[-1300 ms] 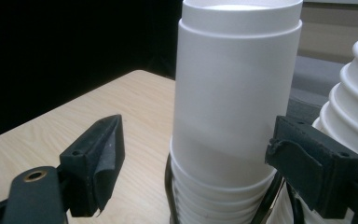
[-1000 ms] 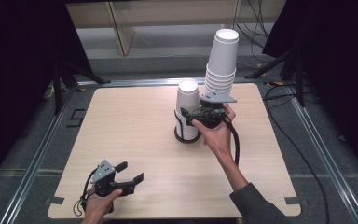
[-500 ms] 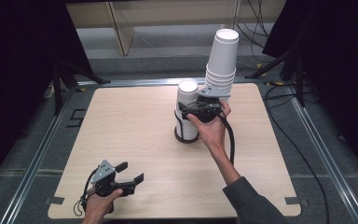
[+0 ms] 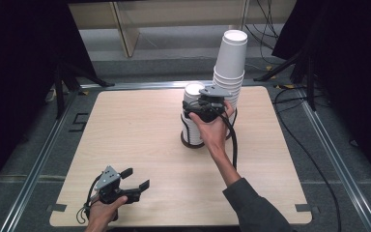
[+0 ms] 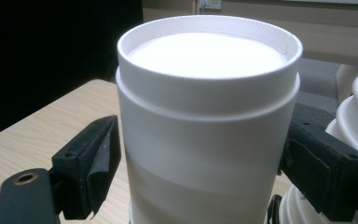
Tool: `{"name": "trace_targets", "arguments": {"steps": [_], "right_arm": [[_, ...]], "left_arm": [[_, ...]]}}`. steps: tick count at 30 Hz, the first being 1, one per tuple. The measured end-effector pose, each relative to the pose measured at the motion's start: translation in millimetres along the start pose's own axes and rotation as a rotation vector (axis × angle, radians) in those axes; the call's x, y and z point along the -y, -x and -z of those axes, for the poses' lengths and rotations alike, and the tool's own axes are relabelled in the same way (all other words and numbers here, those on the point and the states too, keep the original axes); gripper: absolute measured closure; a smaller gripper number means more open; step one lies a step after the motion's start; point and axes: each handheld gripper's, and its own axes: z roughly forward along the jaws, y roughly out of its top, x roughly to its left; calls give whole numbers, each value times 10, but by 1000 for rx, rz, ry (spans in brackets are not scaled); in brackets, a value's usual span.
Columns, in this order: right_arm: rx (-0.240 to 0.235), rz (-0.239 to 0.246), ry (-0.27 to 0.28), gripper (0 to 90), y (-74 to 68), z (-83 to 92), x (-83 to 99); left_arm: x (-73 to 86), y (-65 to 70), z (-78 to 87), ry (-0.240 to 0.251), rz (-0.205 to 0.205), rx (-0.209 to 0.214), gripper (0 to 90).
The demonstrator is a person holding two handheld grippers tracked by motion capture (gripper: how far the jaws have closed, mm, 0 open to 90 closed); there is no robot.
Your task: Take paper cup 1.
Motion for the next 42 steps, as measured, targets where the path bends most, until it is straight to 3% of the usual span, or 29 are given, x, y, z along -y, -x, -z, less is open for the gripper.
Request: {"name": "trace_targets", "arguments": {"steps": [10,12,15,19,21,27,36,42], "right_arm": [[23,-28,0,154,-26,-102,13],[34,-14,5,154,-13,-120,13],[30,-46,12,172,-20,-131,6],[39,-49,-1,186,-27,-115,-12],[36,-56,21,189,-27,-109,-32],[39,-54,49,191,-86,-14,-226],[18,-6,118,193,-155,217,-627],[-28,11,156,194,-216,411,-803]], "left_arm": [[0,-1,1,-6,-8,1,144],[0,0,1,-7,-7,1,144],[0,-1,2,-6,-8,1,144],[0,-1,1,-8,-8,1,144],[-2,4,3,-12,-7,-2,144],[1,1,1,-7,-6,1,144],[2,4,-1,-8,-9,3,144],[1,6,1,-16,-9,0,144]]}}
